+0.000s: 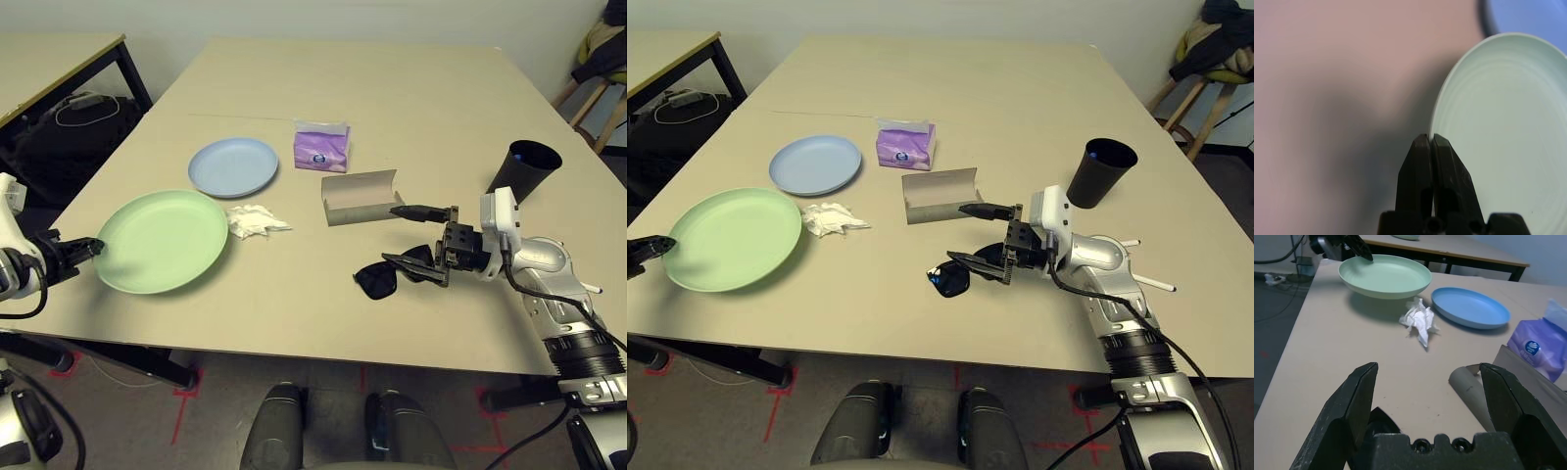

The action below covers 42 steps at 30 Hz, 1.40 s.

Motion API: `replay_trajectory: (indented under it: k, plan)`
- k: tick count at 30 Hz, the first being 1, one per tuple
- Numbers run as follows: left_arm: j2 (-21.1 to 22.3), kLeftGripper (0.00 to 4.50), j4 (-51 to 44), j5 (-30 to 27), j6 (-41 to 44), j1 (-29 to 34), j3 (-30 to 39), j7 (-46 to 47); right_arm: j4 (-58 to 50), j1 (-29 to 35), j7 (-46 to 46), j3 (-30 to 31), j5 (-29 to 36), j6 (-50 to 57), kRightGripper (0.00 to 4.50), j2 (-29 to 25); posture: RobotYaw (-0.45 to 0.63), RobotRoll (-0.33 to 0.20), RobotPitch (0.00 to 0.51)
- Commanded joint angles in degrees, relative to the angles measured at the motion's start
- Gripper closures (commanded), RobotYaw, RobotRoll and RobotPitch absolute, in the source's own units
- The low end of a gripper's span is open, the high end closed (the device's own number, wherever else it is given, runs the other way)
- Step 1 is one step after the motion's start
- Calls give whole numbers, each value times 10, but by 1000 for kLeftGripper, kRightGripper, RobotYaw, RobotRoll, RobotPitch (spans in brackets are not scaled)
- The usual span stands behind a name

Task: Organize and tidy the items on the table.

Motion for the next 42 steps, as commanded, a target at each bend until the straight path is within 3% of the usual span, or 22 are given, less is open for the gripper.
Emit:
replay_trajectory:
  k: [1,9,18,25,27,31,42]
  plan:
    - [-26,4484,1,-2,-10,-43,13,30,-9,-4,-41,-13,1,25,0,5,175,0,61]
    - [-87,4484,68,15,-74,-138,-3,99,-33,-4,-106,-18,11,77,0,14,169,0,62]
    - [-189,4484,202,45,-259,-223,-9,244,-68,18,-141,-17,15,81,0,35,152,0,69]
    - [-238,4484,327,62,-471,-291,-33,308,-73,30,-155,-19,11,71,0,46,158,0,71]
    - [-243,4484,370,74,-538,-305,-49,312,-73,30,-158,-19,10,68,0,48,152,0,71]
    - [-244,4484,438,72,-591,-325,-56,327,-72,29,-171,-21,4,67,0,48,142,0,72]
    - [-241,4484,505,59,-589,-338,-64,354,-80,28,-214,-24,-2,84,0,53,133,0,69]
